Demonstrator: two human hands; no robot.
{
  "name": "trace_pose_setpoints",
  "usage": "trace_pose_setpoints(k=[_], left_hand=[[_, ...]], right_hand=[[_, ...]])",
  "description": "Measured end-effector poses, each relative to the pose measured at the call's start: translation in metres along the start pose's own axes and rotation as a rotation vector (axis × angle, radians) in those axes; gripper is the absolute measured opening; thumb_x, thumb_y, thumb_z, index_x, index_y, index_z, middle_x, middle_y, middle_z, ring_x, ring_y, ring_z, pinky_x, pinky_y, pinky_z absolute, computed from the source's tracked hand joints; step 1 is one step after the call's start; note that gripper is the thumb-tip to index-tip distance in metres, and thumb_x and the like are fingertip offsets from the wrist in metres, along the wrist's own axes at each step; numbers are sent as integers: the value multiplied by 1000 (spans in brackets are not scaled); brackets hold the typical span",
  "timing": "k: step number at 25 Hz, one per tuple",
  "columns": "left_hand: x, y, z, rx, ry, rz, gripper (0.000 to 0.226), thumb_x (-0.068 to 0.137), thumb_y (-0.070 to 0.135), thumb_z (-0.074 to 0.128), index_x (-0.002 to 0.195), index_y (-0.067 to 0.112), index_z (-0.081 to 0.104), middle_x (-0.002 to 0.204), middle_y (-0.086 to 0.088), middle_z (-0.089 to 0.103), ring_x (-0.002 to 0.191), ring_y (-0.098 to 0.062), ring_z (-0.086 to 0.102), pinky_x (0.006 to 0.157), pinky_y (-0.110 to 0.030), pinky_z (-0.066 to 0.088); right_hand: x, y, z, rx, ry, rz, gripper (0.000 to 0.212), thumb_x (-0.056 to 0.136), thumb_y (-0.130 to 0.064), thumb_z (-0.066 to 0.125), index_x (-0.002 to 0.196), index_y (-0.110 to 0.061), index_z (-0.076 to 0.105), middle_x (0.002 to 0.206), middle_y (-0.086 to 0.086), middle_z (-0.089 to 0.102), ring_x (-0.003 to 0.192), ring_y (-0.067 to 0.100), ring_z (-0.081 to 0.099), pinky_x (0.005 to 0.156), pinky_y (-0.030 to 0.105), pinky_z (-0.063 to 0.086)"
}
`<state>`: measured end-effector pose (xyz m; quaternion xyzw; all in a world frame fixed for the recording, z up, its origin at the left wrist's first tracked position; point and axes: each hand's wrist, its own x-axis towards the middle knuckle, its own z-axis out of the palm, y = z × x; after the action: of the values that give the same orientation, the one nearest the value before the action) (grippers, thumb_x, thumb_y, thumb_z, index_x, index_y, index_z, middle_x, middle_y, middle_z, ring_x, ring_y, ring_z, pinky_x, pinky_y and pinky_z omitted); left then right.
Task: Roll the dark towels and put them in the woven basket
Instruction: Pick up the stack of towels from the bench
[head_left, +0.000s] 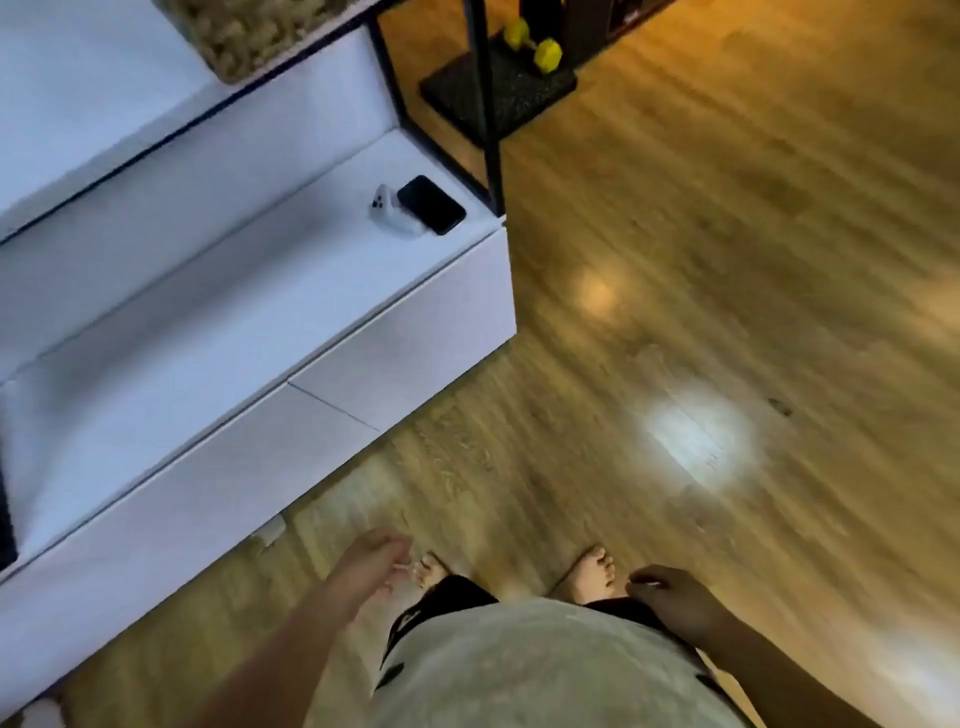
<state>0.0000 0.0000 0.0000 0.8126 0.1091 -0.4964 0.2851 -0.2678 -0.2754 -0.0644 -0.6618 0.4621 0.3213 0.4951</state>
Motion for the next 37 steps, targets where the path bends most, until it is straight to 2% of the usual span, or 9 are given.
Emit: trace_pose_setpoints(k=[5, 10, 13, 18, 22, 26, 32, 34, 37], left_hand=[[-7, 88, 86, 520, -92, 197, 14, 91, 35, 59, 96, 24, 65, 97, 6, 67, 86, -6, 60, 68, -21, 44], [25, 188, 153, 565, -180, 153, 27, 93, 32, 59, 92, 6, 62, 75, 1, 59, 61, -12, 50, 56, -25, 37], [54, 251, 200, 567, -221, 63, 18, 93, 29, 59, 85, 14, 55, 70, -4, 50, 55, -13, 42, 46, -21, 27], [104, 390, 288, 728, -353, 142, 15, 94, 24, 59, 85, 12, 59, 59, 2, 53, 51, -12, 45, 49, -23, 27], [125, 524, 357, 715, -358, 259, 5, 95, 16, 57, 92, 14, 61, 78, -2, 64, 64, -15, 57, 56, -23, 35], [143, 632, 429, 697, -341, 319, 6, 97, 17, 58, 93, 14, 61, 83, -5, 64, 62, -15, 56, 54, -22, 35], [168, 716, 525, 778, -232, 303, 23, 87, -4, 66, 66, 5, 61, 51, 0, 56, 53, -11, 50, 51, -20, 39], [148, 753, 565, 788, -251, 283, 12, 84, 4, 69, 72, 7, 69, 57, 0, 62, 60, -13, 59, 59, -21, 44], [117, 817, 637, 721, -288, 307, 18, 65, 24, 77, 55, 12, 67, 57, -1, 64, 59, -13, 58, 63, -30, 40]], right_hand=[[-5, 48, -66, 403, 59, 104, 19, 93, -35, 64, 102, -19, 68, 85, 3, 60, 67, 19, 49, 55, 28, 36], [2, 86, -133, 603, 144, 229, 17, 90, -34, 66, 95, -18, 70, 72, 6, 60, 61, 22, 46, 53, 28, 31], [12, 109, -187, 723, 213, 308, 15, 89, -29, 69, 93, -14, 70, 70, 8, 57, 63, 23, 45, 51, 25, 27], [9, 125, -293, 827, 312, 501, 15, 89, -28, 69, 93, -13, 69, 71, 4, 59, 62, 20, 49, 56, 25, 32], [34, 115, -366, 855, 324, 448, 29, 82, -38, 69, 107, -24, 64, 104, -2, 67, 100, 19, 62, 88, 32, 44], [77, 122, -451, 916, 321, 438, 26, 93, -41, 59, 114, -26, 64, 119, -2, 62, 106, 15, 58, 91, 30, 41], [137, 189, -634, 1030, 378, 397, 23, 93, -36, 62, 105, -18, 69, 116, 6, 65, 105, 20, 59, 93, 30, 41], [149, 208, -698, 954, 369, 342, 26, 87, -41, 67, 102, -20, 70, 116, 2, 66, 104, 15, 59, 94, 27, 42], [164, 224, -788, 761, 334, 287, 22, 81, -41, 71, 98, -29, 62, 113, -4, 66, 101, 7, 58, 88, 17, 39]])
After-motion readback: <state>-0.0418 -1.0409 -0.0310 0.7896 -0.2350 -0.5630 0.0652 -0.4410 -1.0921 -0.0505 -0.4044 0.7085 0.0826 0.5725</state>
